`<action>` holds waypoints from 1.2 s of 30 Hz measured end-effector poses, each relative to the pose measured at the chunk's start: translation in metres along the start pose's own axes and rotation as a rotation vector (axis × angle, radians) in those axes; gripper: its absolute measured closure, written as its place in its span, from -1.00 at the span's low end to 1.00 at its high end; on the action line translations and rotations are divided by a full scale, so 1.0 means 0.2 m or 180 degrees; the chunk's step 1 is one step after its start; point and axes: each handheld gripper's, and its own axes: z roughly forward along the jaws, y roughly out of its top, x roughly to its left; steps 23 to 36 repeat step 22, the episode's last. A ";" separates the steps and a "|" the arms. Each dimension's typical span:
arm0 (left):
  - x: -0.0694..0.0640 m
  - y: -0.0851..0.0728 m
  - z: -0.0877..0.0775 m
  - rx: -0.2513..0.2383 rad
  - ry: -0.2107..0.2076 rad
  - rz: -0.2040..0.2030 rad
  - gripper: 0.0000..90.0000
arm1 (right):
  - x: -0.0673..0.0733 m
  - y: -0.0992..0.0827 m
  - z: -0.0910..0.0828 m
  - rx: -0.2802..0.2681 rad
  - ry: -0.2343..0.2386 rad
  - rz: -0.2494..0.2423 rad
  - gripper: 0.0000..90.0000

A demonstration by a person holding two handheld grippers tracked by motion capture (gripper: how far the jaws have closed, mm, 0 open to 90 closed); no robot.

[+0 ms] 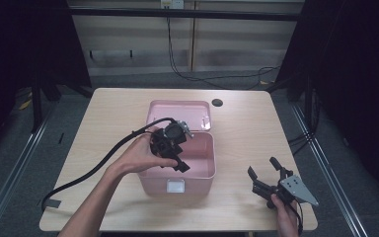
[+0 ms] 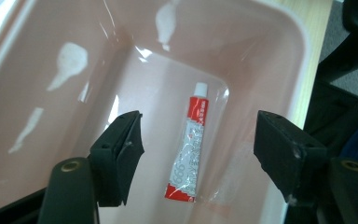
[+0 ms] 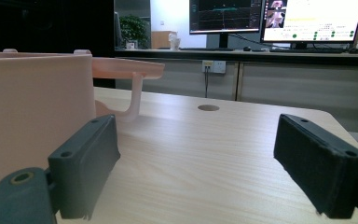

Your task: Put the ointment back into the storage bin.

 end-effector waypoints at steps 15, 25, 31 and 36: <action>-0.04 -0.20 -0.16 -0.0532 0.0201 -0.0111 -0.19 | 0.00 0.00 0.00 0.0000 -0.0006 0.0000 -0.71; -0.07 -0.29 -0.21 -0.0777 0.0245 -0.0125 -0.19 | 0.00 0.00 0.00 -0.0001 -0.0013 0.0000 -0.71; -0.07 -0.29 -0.21 -0.0777 0.0245 -0.0125 -0.19 | 0.00 0.00 0.00 -0.0001 -0.0013 0.0000 -0.71; -0.07 -0.29 -0.21 -0.0777 0.0245 -0.0125 -0.19 | 0.00 0.00 0.00 -0.0001 -0.0013 0.0000 -0.71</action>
